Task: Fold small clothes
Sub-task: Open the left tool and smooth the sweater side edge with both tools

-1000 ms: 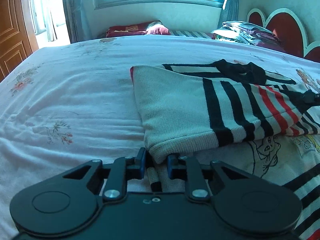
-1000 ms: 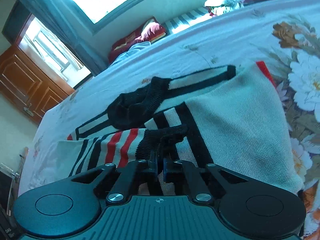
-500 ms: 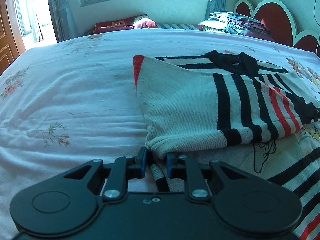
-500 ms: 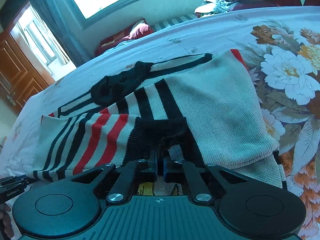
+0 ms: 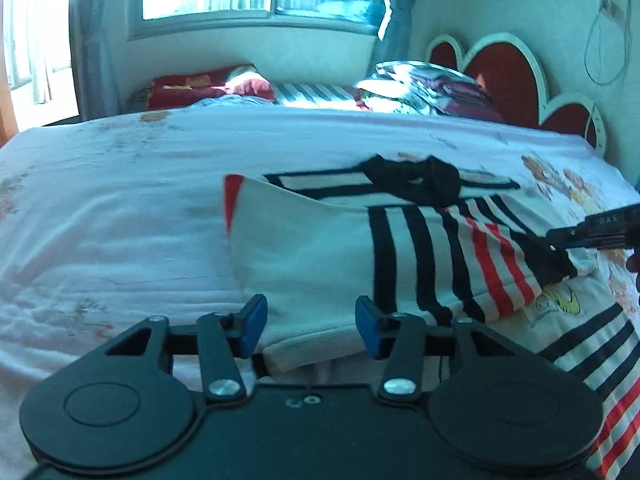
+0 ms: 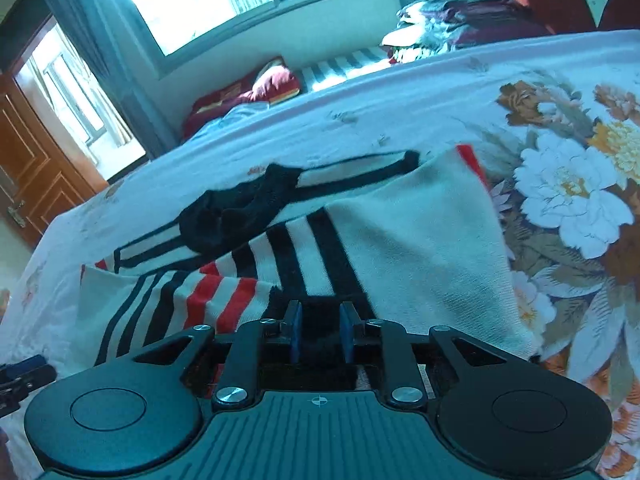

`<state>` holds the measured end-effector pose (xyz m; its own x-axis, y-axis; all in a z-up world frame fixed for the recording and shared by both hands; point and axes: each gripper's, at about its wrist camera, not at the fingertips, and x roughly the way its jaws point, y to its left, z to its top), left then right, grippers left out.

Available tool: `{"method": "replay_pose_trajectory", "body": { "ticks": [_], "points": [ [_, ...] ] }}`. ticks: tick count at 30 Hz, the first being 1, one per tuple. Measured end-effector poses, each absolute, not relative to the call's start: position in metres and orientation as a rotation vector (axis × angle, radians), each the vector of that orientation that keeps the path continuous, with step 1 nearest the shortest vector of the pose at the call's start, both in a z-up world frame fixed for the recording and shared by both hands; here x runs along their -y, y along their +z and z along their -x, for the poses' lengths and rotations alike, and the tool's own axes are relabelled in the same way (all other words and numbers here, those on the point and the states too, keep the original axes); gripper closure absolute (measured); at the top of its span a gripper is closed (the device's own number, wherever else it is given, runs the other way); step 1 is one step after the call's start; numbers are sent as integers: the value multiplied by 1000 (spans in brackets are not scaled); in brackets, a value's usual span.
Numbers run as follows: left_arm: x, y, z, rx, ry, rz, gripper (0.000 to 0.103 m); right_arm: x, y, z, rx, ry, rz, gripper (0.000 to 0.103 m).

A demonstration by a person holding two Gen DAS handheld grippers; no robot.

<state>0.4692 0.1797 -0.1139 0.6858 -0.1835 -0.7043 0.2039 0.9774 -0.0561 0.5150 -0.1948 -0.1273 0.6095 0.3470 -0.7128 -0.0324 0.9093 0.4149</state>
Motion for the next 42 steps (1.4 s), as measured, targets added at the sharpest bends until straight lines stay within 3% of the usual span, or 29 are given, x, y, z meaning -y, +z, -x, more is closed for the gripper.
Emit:
{"method": "replay_pose_trajectory", "body": {
  "ticks": [3,12,13,14,17,19,22,23,25,26,28,29,31,38,42],
  "points": [
    [-167,-137,-485,-843,-215,-101,54,186,-140,-519,-946,188,-297,93],
    [-174,-133,-583,-863,-196,-112,51,189,-139,-552,-886,114,-179,93],
    [-179,-136,-596,-868,-186,-114,48,193,-142,-559,-893,97,-173,93],
    [-186,-140,-609,-873,-185,-99,38,196,-144,-565,-900,85,-166,93],
    [-196,-144,-624,-879,-202,-67,29,206,-149,-573,-908,92,-185,93],
    [-194,-142,-621,-869,-196,-79,30,204,-148,-574,-914,92,-171,93],
    [-182,-129,-601,-826,-177,-102,40,191,-132,-565,-877,81,-164,93],
    [-174,-125,-594,-814,-208,-84,40,181,-126,-561,-853,113,-189,91],
    [-152,-120,-586,-793,-256,-74,38,155,-120,-558,-851,201,-221,62],
    [-139,-121,-585,-797,-279,-74,38,135,-120,-557,-847,244,-220,57],
    [-121,-127,-585,-831,-313,-72,38,99,-121,-556,-854,323,-185,57],
    [-115,-129,-583,-837,-318,-79,38,85,-123,-555,-862,347,-165,57],
    [-109,-135,-579,-852,-314,-76,39,62,-129,-555,-883,376,-116,83],
    [-153,-146,-560,-793,-186,-145,35,93,-139,-545,-877,225,59,85],
    [-189,-148,-562,-788,-164,-95,30,148,-141,-536,-913,174,-42,93]
  ]
}}
